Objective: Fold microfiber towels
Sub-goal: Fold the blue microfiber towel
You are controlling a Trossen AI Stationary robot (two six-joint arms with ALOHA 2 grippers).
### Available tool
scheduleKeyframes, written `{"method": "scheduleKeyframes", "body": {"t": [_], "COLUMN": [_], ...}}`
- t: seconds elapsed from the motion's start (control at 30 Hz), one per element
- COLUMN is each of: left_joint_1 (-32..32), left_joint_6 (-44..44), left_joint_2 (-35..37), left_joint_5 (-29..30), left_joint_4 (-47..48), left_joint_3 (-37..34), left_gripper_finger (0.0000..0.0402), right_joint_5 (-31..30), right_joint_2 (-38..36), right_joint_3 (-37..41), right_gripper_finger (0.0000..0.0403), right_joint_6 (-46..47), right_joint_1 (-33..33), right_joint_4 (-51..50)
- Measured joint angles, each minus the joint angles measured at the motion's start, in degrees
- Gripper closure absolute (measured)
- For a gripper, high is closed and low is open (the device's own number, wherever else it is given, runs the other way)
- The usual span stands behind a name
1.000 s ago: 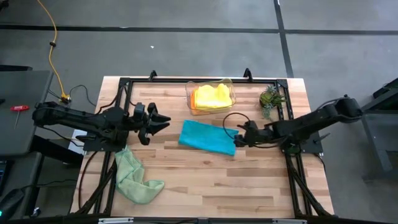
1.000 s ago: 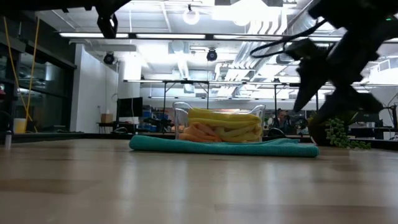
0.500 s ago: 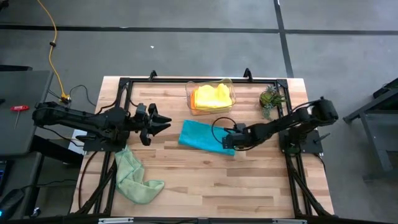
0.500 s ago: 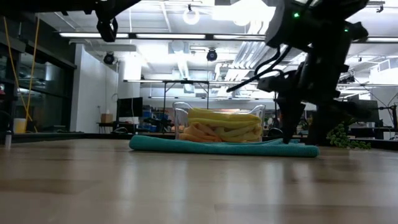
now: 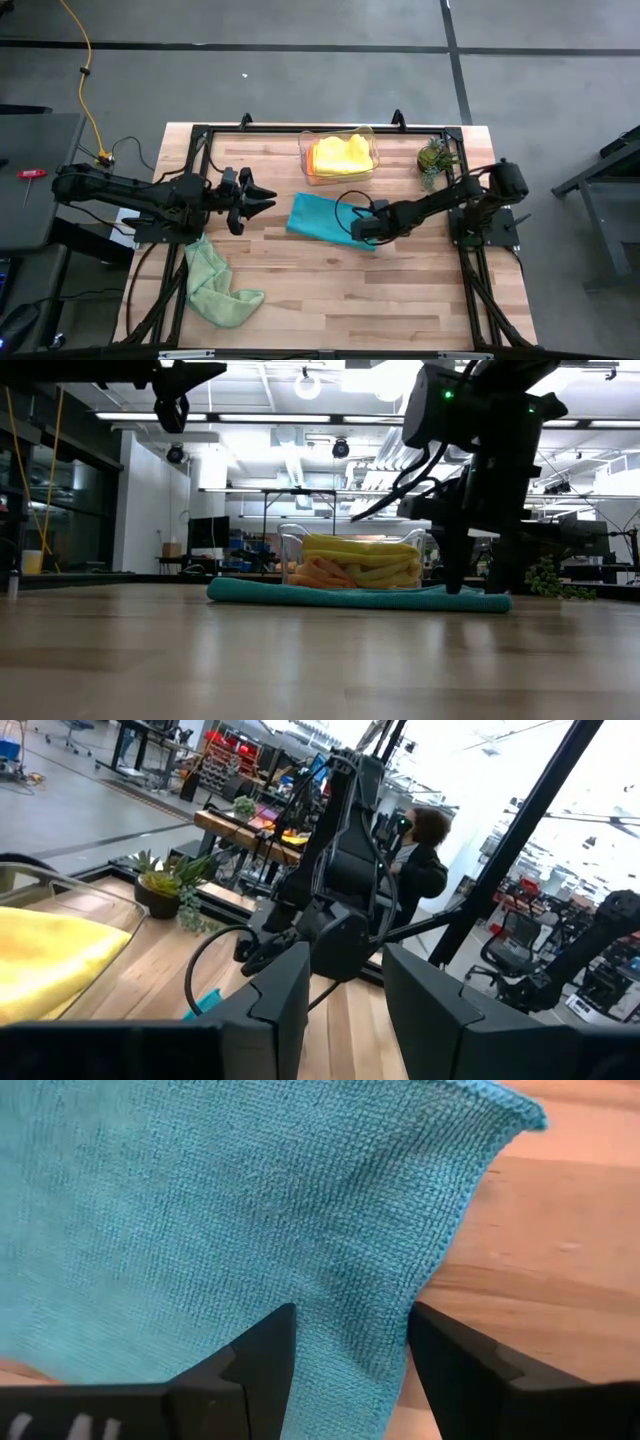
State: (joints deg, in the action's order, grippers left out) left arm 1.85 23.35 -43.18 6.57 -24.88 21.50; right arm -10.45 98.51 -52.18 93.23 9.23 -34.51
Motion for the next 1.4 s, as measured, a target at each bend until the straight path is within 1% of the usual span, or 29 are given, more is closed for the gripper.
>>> {"method": "scheduleKeyframes", "body": {"t": [0.1,0.17,0.23,0.4,0.43,0.5,0.6,0.67,0.77,0.83,0.9,0.97,1.07,1.2,1.33,1.4], "left_joint_1": [0.0,0.0,0.0,0.0,0.0,0.0,0.0,0.0,0.0,0.0,0.0,0.0,0.0,0.0,0.0,0.0], "left_joint_6": [0.0,0.0,0.0,0.5,0.5,1.5,1.9,1.9,1.9,1.9,2.0,2.0,2.0,2.0,2.0,2.0], "left_joint_2": [0.0,0.0,0.0,0.0,0.0,0.0,0.0,0.0,0.0,0.0,0.0,0.0,0.0,0.0,0.0,0.0], "left_joint_5": [0.0,0.0,0.0,0.0,0.0,0.0,0.0,0.2,0.6,1.3,1.9,2.5,3.7,4.6,4.6,4.6], "left_joint_4": [0.3,0.4,0.5,0.7,0.7,0.7,0.7,0.7,0.7,0.7,0.7,0.6,0.3,0.0,-0.2,-0.2], "left_joint_3": [0.0,0.0,0.0,0.0,0.0,0.0,0.0,0.0,0.0,0.0,0.0,0.0,0.0,0.0,0.0,0.0], "left_gripper_finger": [0.0284,0.0284,0.0284,0.0284,0.0284,0.0284,0.0284,0.0284,0.0284,0.0284,0.0284,0.0284,0.0284,0.0284,0.0284,0.0284], "right_joint_5": [0.7,1.4,2.0,2.4,2.4,2.3,3.0,3.4,5.4,6.4,6.6,5.9,2.8,1.0,0.0,-0.5], "right_joint_2": [0.0,0.1,0.0,-1.7,-2.7,-5.0,-10.4,-15.4,-23.7,-29.1,-33.7,-36.9,-39.4,-39.5,-37.8,-36.5], "right_joint_3": [0.0,0.3,1.1,4.2,5.1,7.2,11.7,15.6,20.3,21.7,22.0,20.8,17.1,12.4,10.7,10.7], "right_gripper_finger": [0.0219,0.0236,0.0267,0.0381,0.0390,0.0387,0.0383,0.0396,0.0397,0.0399,0.0400,0.0401,0.0401,0.0402,0.0402,0.0402], "right_joint_6": [-3.9,-6.8,-9.5,-12.8,-13.2,-13.6,-12.3,-11.3,-10.6,-9.6,-9.7,-9.0,-8.6,-9.7,-9.7,-9.7], "right_joint_1": [-0.3,-0.7,-1.0,-0.9,-0.7,-0.5,-0.5,-0.5,-0.5,-0.5,-0.5,-0.6,-0.6,-0.6,-0.5,-0.5], "right_joint_4": [-1.7,-3.0,-3.2,-2.8,-2.9,-4.8,-9.8,-12.6,-17.5,-21.7,-21.2,-22.4,-25.5,-24.7,-19.2,-14.7]}}
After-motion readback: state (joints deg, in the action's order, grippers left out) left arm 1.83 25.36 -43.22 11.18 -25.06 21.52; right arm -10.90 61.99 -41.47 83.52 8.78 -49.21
